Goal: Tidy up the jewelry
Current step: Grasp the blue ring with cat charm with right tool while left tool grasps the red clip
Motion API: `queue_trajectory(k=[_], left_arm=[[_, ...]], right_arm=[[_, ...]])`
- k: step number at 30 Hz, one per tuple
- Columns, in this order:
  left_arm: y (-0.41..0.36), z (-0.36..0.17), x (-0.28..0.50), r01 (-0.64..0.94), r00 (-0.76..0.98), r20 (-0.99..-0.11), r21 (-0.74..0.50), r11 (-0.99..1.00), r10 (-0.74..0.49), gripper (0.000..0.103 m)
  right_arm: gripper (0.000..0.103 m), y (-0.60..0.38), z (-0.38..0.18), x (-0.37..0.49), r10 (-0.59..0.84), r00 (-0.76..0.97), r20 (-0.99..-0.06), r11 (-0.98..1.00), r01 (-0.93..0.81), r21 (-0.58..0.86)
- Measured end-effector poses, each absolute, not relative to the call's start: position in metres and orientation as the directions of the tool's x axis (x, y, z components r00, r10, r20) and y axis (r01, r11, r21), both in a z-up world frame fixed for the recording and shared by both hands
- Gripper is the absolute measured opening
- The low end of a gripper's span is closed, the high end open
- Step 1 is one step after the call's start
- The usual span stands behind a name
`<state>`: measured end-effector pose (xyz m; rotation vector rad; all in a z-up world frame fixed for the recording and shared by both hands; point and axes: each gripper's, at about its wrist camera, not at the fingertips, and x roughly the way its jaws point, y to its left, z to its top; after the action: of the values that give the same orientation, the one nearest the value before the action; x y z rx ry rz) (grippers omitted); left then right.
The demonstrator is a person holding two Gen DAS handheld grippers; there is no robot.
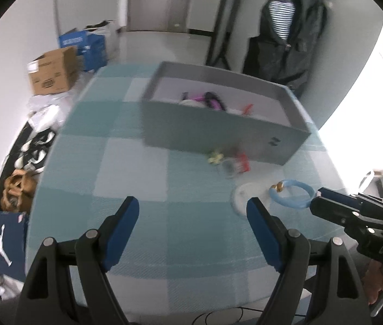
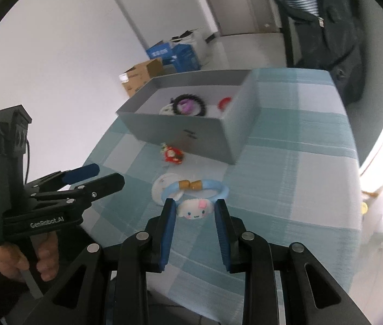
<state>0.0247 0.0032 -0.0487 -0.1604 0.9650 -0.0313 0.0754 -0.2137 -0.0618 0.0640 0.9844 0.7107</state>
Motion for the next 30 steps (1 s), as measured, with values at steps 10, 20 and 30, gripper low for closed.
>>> queue_trajectory(k=[10, 20, 30], left_arm=[[-0.023, -0.063, 0.063, -0.001, 0.465, -0.873, -0.166, 0.986, -0.146, 0.078], [-0.024, -0.064, 0.074, -0.059, 0.446, -0.888, -0.158, 0.986, -0.116, 0.066], [-0.028, -0.062, 0.081, -0.079, 0.422, -0.901, -0.151, 0.985, -0.104, 0.023]], right_arm=[[0.028, -0.237, -0.064, 0.085, 0.562, 0.364, -0.743, 0.801, -0.463, 0.378], [0.028, -0.238, -0.062, 0.088, 0.582, 0.363, -0.728, 0.793, -0.451, 0.409], [0.028, -0.242, -0.061, 0.089, 0.591, 0.363, -0.72, 0.79, -0.442, 0.425]])
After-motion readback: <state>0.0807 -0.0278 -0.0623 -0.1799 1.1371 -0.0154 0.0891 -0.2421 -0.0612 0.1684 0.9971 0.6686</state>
